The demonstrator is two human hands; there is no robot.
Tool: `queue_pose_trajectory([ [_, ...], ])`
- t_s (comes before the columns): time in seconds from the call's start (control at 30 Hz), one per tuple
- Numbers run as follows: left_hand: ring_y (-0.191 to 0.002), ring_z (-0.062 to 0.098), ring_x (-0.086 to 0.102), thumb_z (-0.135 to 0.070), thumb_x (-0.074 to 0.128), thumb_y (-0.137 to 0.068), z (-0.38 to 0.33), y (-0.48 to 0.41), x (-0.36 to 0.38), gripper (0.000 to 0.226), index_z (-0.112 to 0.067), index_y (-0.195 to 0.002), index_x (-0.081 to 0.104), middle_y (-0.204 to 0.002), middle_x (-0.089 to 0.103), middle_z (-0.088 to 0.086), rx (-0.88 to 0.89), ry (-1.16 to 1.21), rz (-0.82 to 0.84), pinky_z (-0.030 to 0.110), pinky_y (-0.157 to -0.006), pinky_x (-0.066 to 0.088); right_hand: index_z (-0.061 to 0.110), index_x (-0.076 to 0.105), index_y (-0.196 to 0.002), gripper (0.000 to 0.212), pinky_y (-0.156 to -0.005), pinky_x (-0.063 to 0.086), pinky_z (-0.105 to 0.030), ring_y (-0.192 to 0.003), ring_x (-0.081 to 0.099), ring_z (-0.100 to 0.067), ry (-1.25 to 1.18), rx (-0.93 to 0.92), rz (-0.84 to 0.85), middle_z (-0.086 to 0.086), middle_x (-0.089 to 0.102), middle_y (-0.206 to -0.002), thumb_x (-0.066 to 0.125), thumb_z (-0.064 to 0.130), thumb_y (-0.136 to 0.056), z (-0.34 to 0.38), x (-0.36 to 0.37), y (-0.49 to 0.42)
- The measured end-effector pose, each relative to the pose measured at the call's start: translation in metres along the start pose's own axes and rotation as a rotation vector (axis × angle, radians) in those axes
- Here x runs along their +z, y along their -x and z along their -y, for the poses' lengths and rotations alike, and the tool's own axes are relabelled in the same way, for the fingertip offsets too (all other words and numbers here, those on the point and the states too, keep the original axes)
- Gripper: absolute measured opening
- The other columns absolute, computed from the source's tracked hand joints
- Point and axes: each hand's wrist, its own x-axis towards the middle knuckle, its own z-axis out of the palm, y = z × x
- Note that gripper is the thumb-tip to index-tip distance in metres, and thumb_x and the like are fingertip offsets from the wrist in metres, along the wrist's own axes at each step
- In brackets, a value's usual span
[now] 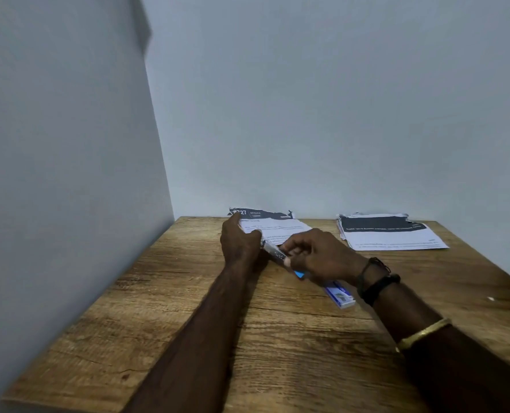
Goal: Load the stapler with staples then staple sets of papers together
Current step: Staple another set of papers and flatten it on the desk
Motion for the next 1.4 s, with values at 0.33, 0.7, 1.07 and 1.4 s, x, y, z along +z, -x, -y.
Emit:
queue_pose_trajectory([
  [0.33, -0.108, 0.029, 0.068, -0.024, 0.066, -0.056, 0.002, -0.005, 0.008, 0.071, -0.015, -0.127, 0.063, -0.115, 0.07, 0.007, -0.086, 0.142, -0.014, 0.043, -0.098, 0.056, 0.02, 0.077, -0.094, 0.027, -0.078, 0.059, -0.038, -0.08, 0.07, -0.012, 0.117, 0.018, 0.055, 0.004, 0.076, -0.087, 0.091, 0.03, -0.072, 0.002, 0.006, 0.005],
  [0.7, -0.11, 0.029, 0.066, -0.007, 0.071, -0.07, -0.005, 0.006, 0.015, 0.07, -0.01, -0.138, 0.057, -0.127, 0.066, 0.011, -0.111, 0.221, 0.071, 0.044, -0.1, 0.055, 0.015, 0.071, -0.105, 0.015, -0.065, 0.06, -0.031, -0.077, 0.079, -0.021, -0.565, 0.329, -0.535, -0.013, 0.078, -0.095, 0.073, 0.012, -0.091, -0.029, -0.006, -0.01],
  [1.07, -0.119, 0.025, 0.06, -0.018, 0.094, -0.06, -0.012, 0.037, 0.071, 0.075, -0.013, -0.128, 0.063, -0.131, 0.063, 0.01, 0.01, -0.006, 0.197, 0.041, -0.105, 0.05, 0.015, 0.076, -0.098, 0.022, -0.054, 0.059, -0.028, -0.064, 0.077, -0.016, -0.482, 0.403, -0.779, -0.01, 0.078, -0.087, 0.082, 0.004, -0.079, -0.049, -0.027, 0.008],
  [1.4, -0.121, 0.023, 0.06, -0.024, 0.086, -0.045, -0.004, 0.043, 0.166, 0.077, -0.037, -0.116, 0.059, -0.133, 0.058, 0.003, 0.014, 0.066, 0.421, 0.044, -0.102, 0.053, 0.014, 0.075, -0.11, 0.037, -0.073, 0.066, -0.042, -0.071, 0.078, -0.02, -0.37, 0.483, -0.876, -0.013, 0.077, -0.098, 0.081, -0.002, -0.077, -0.093, -0.079, 0.045],
])
